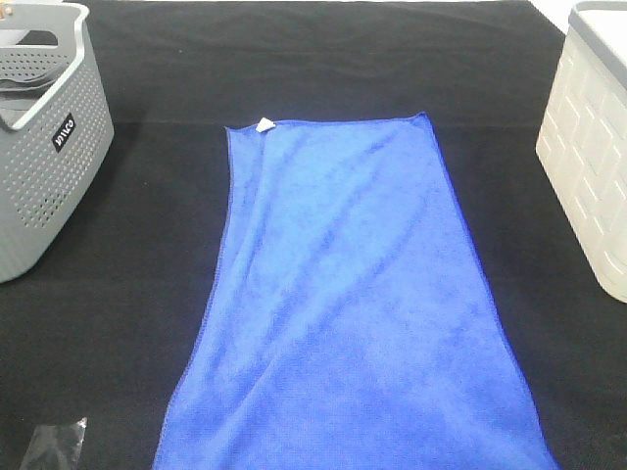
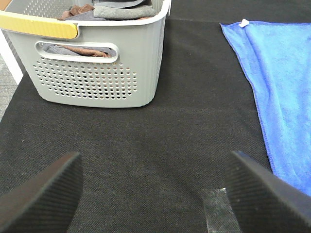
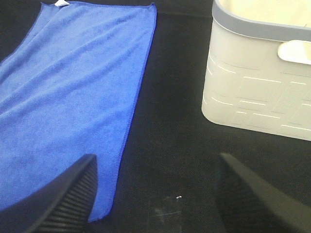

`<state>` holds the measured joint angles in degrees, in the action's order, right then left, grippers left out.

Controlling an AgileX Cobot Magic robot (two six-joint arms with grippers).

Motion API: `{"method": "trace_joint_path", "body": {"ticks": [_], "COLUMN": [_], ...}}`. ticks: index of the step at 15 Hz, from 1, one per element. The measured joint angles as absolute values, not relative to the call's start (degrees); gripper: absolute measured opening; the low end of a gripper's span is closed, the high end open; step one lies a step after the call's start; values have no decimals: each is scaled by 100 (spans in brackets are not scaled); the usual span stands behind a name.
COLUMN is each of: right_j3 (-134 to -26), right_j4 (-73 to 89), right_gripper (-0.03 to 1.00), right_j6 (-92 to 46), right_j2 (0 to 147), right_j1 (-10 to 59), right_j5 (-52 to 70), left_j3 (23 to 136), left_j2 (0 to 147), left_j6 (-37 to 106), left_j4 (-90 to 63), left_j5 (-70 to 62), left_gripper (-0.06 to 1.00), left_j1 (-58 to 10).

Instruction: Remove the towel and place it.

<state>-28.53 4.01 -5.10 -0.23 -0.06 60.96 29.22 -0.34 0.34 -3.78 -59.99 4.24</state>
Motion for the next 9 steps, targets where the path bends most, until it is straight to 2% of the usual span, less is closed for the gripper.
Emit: {"method": "trace_joint_path", "body": {"ticks": [9], "right_j3": [-2853], "right_j4": [401], "right_gripper": [69], "right_j6": [-510], "right_j2": [-23], "right_j1": [-11], "right_j5": [6091], "left_j3": [2922], "left_j2": [-34], "left_j6": [34], "left_j4": [-378], "left_j5": [-5999], "left_gripper": [76], "left_j1": [424]}}
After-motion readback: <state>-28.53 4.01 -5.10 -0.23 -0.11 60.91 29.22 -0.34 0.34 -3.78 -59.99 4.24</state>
